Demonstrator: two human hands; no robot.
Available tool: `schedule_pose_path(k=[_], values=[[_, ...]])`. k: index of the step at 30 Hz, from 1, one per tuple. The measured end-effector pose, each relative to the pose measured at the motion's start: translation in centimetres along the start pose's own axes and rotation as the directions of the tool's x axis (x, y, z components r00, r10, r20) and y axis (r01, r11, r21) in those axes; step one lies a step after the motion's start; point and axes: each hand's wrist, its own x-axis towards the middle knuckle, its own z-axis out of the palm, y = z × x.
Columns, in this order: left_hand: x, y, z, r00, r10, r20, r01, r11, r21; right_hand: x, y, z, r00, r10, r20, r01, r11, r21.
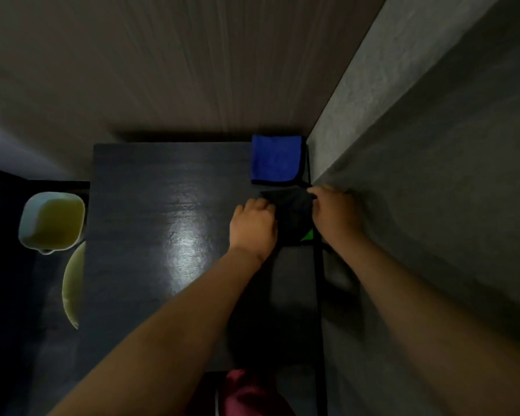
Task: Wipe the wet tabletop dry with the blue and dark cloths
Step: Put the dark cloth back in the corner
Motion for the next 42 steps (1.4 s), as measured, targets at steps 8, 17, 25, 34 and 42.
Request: schedule_pose_path(k=[8, 17, 25, 34, 42], values=[[3.1, -2.8, -0.6, 0.943, -0.331, -0.026, 0.324, 0.934, -0.151, 3.1, 2.0, 0.3, 0.969, 0.144, 0.203, -0.138, 0.990, -0.042], [3.8, -1.3, -0.1, 0.867, -0.465, 0.181, 0.498, 0.821, -0.278, 3.4, 0.9, 1.7, 0.956, 0.254, 0.146, -0.240, 0.965, -0.109], [3.2, -1.2, -0.5, 0.864, -0.454, 0.216, 0.502, 0.760, -0.412, 2.9, 0.3, 0.6, 0.897, 0.315, 0.309, -0.384, 0.903, 0.195], [6.9, -3.8, -6.5, 0.831, -0.513, 0.217, 0.502, 0.523, -0.688, 5.1, -4.4, -5.6, 0.931, 0.225, 0.285, -0.326, 0.867, 0.377], [11.7, -5.2, -10.2, 0.817, -0.515, 0.259, 0.503, 0.417, -0.757, 9.6, -8.7, -8.8, 0.946, 0.277, 0.170, -0.303, 0.941, 0.153]])
